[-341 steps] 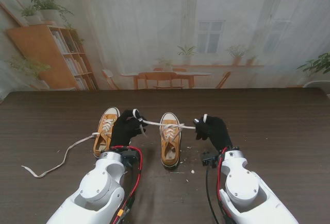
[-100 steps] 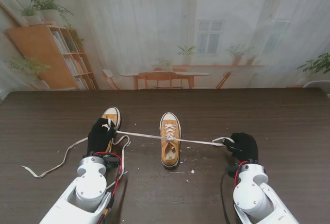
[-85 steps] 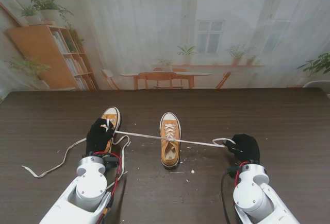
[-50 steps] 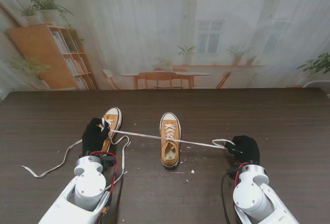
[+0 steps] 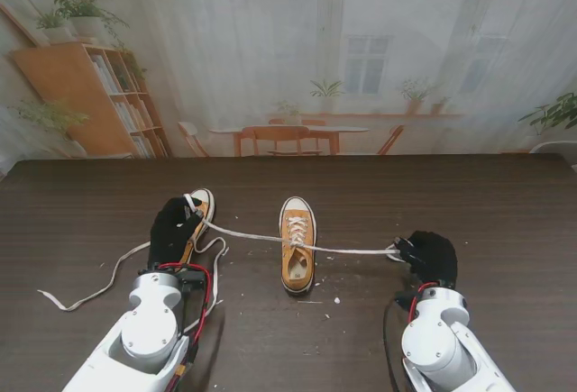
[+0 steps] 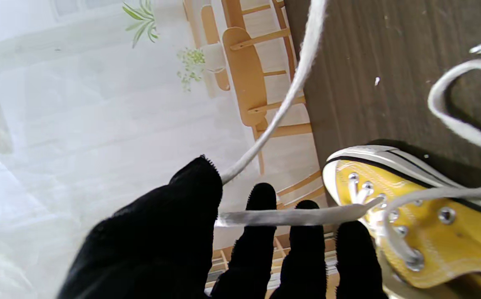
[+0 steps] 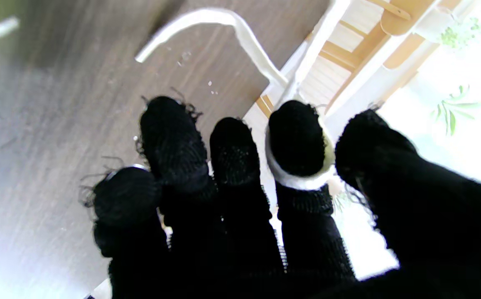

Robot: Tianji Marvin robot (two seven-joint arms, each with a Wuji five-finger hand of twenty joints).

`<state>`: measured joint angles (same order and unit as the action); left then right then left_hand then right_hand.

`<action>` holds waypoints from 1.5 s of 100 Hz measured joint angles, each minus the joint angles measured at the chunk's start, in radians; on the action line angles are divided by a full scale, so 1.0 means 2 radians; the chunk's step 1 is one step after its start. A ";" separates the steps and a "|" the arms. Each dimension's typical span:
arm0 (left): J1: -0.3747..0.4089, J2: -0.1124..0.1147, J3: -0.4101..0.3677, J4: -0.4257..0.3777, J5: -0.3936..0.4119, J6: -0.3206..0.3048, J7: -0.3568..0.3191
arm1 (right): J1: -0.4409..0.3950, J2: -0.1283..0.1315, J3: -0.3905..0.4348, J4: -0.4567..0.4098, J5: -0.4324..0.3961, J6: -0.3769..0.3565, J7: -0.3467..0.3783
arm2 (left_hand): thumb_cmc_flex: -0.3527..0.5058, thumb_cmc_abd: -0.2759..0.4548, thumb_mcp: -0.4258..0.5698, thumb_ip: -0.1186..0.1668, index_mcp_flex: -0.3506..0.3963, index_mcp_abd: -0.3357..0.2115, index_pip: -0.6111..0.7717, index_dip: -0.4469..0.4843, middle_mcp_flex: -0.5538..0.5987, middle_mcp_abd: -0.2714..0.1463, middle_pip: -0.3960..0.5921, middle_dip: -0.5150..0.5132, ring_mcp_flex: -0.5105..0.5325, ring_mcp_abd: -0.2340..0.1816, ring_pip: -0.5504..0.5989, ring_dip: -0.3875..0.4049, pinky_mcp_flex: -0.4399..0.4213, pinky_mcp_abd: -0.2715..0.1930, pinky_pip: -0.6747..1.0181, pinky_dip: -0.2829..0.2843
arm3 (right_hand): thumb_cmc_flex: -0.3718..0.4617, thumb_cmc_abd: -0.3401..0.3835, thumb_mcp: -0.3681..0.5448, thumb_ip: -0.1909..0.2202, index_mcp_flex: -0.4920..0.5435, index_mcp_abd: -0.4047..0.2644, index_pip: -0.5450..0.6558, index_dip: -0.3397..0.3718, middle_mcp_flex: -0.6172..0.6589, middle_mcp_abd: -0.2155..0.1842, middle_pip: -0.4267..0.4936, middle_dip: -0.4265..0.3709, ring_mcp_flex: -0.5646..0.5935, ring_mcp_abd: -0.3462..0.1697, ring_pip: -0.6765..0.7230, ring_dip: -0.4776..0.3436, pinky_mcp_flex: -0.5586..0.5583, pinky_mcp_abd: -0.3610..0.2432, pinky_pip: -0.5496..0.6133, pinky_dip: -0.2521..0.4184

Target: Tie the shoelaces into a bow on the shoes

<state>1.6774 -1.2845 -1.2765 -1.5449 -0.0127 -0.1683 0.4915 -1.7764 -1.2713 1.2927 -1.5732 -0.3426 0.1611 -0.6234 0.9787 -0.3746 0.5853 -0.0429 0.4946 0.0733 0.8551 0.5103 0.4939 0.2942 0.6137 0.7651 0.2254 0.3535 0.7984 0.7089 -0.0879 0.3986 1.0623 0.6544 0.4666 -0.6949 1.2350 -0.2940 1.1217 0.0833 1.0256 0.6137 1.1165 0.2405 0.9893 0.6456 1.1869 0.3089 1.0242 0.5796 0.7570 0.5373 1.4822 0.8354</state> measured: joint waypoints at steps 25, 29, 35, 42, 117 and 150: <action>0.023 0.001 -0.020 -0.043 0.025 -0.010 0.005 | -0.018 -0.011 0.018 -0.034 0.023 -0.003 -0.029 | -0.048 0.058 -0.019 0.016 0.000 0.061 -0.202 -0.095 -0.064 0.000 -0.054 -0.051 -0.038 -0.005 -0.046 -0.002 0.000 -0.011 -0.125 -0.009 | -0.006 0.011 -0.009 0.000 -0.119 -0.002 -0.061 -0.082 -0.074 0.008 0.013 -0.012 -0.074 0.020 0.000 -0.014 -0.083 0.002 -0.008 -0.005; 0.028 0.003 -0.025 -0.053 0.031 -0.007 0.001 | -0.021 -0.012 0.021 -0.037 0.022 -0.003 -0.031 | -0.059 0.062 -0.028 0.020 0.000 0.061 -0.229 -0.111 -0.075 0.000 -0.073 -0.064 -0.048 -0.006 -0.065 -0.007 0.000 -0.011 -0.153 -0.009 | -0.013 0.018 -0.010 0.014 -0.131 0.005 -0.087 -0.093 -0.092 0.011 0.014 -0.016 -0.088 0.023 -0.001 -0.016 -0.098 0.002 -0.012 -0.006; 0.037 0.006 -0.035 -0.069 0.042 0.008 -0.017 | -0.026 -0.012 0.026 -0.044 0.017 0.000 -0.030 | -0.053 0.063 -0.035 0.021 0.000 0.062 -0.263 -0.132 -0.080 0.000 -0.082 -0.077 -0.047 -0.006 -0.071 -0.012 -0.001 -0.011 -0.179 -0.001 | -0.025 0.031 -0.010 0.054 -0.149 0.028 -0.144 -0.095 -0.104 0.017 0.019 -0.021 -0.099 0.025 -0.001 -0.019 -0.115 0.002 -0.012 -0.012; 0.048 0.013 -0.048 -0.089 0.054 0.038 -0.059 | -0.035 -0.011 0.033 -0.057 0.005 0.016 -0.022 | -0.054 0.070 -0.058 0.021 -0.002 0.095 -0.322 -0.161 -0.086 0.000 -0.107 -0.098 -0.056 -0.006 -0.103 -0.021 -0.004 -0.011 -0.221 0.026 | -0.031 0.038 -0.010 0.064 -0.167 0.073 -0.212 -0.132 -0.111 0.025 0.019 -0.025 -0.105 0.028 -0.006 -0.024 -0.125 0.002 -0.018 -0.014; 0.104 0.075 -0.110 -0.134 0.378 0.136 -0.174 | -0.075 0.040 0.031 -0.108 -0.147 0.073 0.103 | -0.107 0.085 -0.159 0.052 0.192 0.095 -0.004 0.051 0.108 0.016 -0.092 -0.109 0.106 0.020 -0.060 -0.025 0.084 -0.001 0.007 -0.016 | -0.048 0.072 -0.061 0.064 -0.178 0.020 -0.221 -0.136 -0.167 0.017 0.000 -0.030 -0.170 0.023 -0.037 -0.024 -0.184 -0.030 -0.052 -0.039; 0.126 0.097 -0.132 -0.165 0.472 0.129 -0.244 | -0.065 0.043 0.006 -0.112 -0.143 0.061 0.117 | -0.130 0.100 -0.239 0.057 0.281 0.033 0.187 0.067 0.200 -0.001 -0.080 -0.109 0.186 0.018 -0.037 -0.029 0.159 0.010 0.033 -0.017 | -0.048 0.072 -0.061 0.064 -0.140 0.018 -0.206 -0.124 -0.160 0.016 0.001 -0.030 -0.165 0.022 -0.037 -0.024 -0.171 -0.031 -0.052 -0.045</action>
<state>1.9293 -1.0900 -1.5402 -1.8756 0.9311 0.0888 0.0040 -1.9072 -1.1855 1.3054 -1.7965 -0.6288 0.2835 -0.3895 0.7194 -0.1736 0.1074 0.0716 1.0571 0.1392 1.2282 0.6448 0.8946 0.2931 0.4534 0.5476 0.5972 0.3900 0.7252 0.6510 0.2299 0.4191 1.1287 0.6200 0.3712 -0.5517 1.1126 -0.1666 0.8426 0.1201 0.6133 0.3650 0.7964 0.2721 0.9906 0.5858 0.8570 0.3525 0.9509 0.5309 0.4148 0.4763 1.3776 0.7457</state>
